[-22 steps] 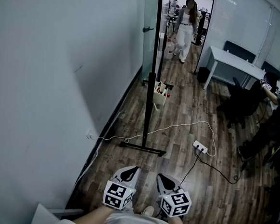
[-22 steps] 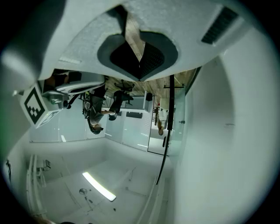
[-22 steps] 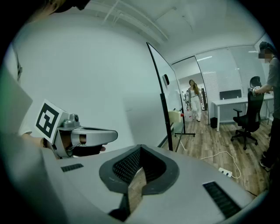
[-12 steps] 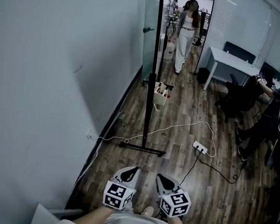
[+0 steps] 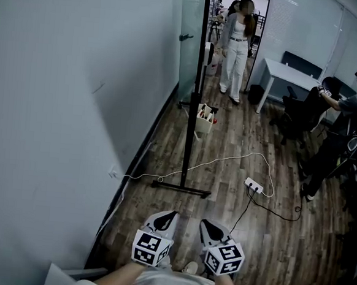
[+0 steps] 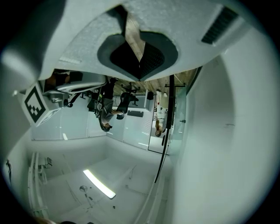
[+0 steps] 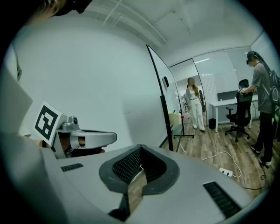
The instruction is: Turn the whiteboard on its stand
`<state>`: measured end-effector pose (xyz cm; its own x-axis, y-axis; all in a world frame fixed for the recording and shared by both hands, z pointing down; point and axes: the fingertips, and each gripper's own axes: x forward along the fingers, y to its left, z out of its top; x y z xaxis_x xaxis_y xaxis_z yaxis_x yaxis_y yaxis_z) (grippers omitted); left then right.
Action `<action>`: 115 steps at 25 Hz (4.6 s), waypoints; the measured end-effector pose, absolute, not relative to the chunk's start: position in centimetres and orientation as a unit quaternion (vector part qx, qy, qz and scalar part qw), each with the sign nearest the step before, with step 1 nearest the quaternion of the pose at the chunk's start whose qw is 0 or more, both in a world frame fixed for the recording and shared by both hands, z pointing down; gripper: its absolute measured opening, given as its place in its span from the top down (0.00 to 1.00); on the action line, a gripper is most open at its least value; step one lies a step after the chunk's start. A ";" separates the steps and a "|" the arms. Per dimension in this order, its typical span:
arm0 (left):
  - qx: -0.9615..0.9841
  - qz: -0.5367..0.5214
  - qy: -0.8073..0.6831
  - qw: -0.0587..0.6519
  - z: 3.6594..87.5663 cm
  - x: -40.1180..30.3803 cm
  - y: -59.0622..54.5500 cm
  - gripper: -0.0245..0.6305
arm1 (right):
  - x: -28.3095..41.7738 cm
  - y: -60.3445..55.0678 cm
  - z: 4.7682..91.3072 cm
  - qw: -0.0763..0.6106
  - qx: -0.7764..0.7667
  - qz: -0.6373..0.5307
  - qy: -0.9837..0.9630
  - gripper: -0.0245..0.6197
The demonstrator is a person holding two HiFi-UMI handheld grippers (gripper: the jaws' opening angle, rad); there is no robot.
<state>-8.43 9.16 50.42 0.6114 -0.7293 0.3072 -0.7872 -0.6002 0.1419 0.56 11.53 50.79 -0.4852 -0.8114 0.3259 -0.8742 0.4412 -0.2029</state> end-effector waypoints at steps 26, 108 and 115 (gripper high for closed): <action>0.893 0.110 -0.414 0.136 51.3 -9.1 2.0 0.95 | 0.2 4.2 51.5 0.088 0.517 0.174 -0.833 0.95; 0.841 0.130 -0.511 0.123 51.2 -2.7 -38.1 0.59 | 8.8 -24.4 52.3 0.106 0.501 0.194 -0.837 0.95; 0.841 0.134 -0.511 0.116 51.3 -1.9 -40.0 0.59 | 9.0 -24.0 52.9 0.107 0.508 0.202 -0.830 0.95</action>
